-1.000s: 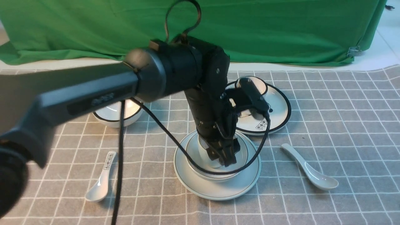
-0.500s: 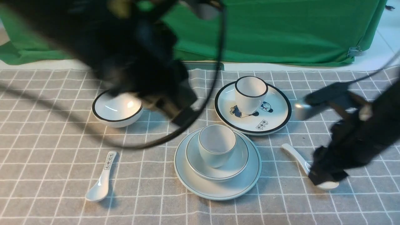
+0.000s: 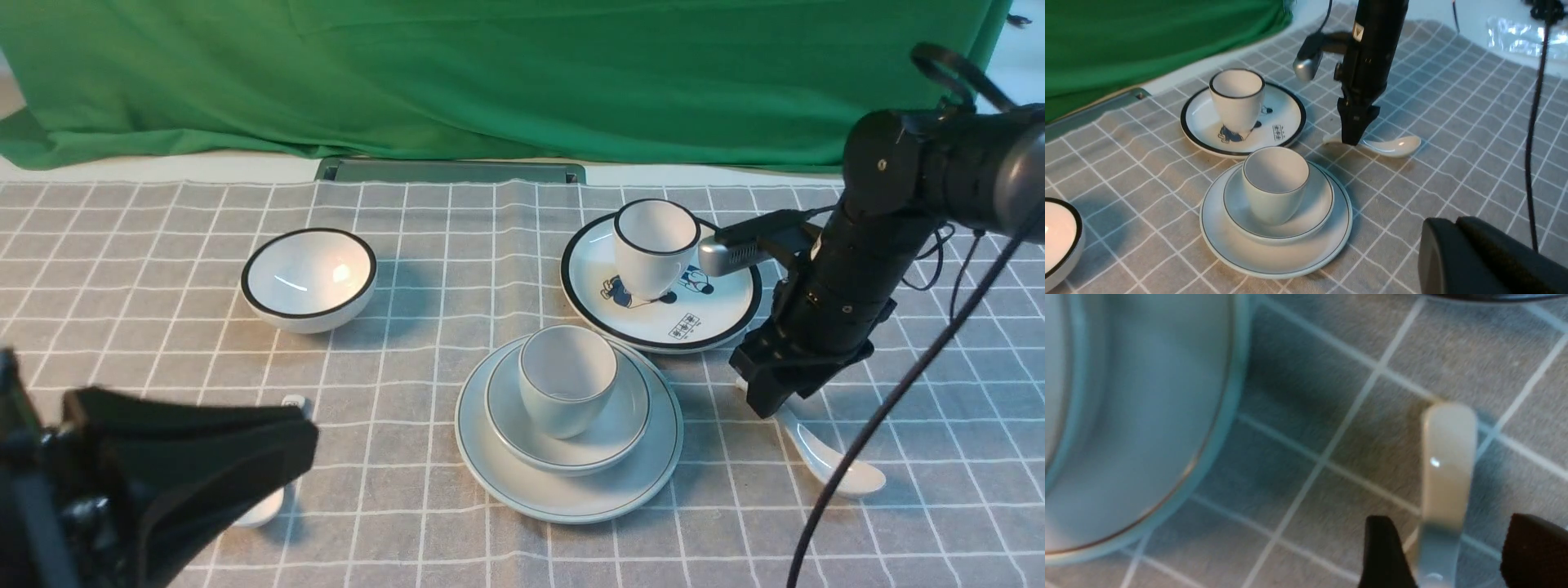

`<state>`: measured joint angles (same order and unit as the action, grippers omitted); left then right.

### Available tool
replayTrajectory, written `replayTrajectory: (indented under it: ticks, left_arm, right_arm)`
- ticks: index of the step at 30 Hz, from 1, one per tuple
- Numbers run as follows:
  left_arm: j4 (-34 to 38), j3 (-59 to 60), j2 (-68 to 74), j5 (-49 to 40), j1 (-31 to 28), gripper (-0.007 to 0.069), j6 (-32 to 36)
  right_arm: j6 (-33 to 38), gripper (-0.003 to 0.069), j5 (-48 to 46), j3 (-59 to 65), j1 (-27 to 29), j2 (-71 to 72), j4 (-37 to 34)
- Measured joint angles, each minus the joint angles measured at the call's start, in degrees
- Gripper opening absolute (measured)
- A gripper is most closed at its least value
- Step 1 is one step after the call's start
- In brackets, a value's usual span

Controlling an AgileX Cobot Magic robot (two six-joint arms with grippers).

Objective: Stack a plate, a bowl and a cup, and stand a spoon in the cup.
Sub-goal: Use the right arm to grab a blue soup spoon

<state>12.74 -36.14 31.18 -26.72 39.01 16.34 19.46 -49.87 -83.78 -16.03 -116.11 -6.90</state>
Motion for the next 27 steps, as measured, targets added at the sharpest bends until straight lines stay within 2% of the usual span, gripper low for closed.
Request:
replayTrajectory:
  ticks: [9,11,13,16,23,27]
  left_arm:
    - [0.9,1.1,-1.6,1.5,0.0,0.001,0.0]
    - [1.0,1.1,-1.6,1.5,0.0,0.001,0.0]
    - [1.0,1.1,-1.6,1.5,0.0,0.001,0.0]
    - [1.1,1.1,-1.6,1.5,0.0,0.001,0.0]
    - [1.1,1.1,-1.6,1.2,0.0,0.001,1.6]
    - [0.9,1.1,-1.6,1.1,0.0,0.001,2.4]
  right_arm:
    - [0.7,0.0417,0.2,-1.0,0.3,-3.7,0.3]
    - [0.8,0.0386,-0.1,-1.1,0.3,-3.7,0.5]
    - [0.8,0.033,-0.2,-1.1,0.3,-3.7,1.1]
    - [0.9,0.0162,-1.2,-1.1,0.3,-3.7,1.1]
    - [0.8,0.0168,-2.7,3.3,0.3,2.2,-0.1]
    - [-0.5,0.0168,4.8,12.8,-0.4,15.9,-1.3]
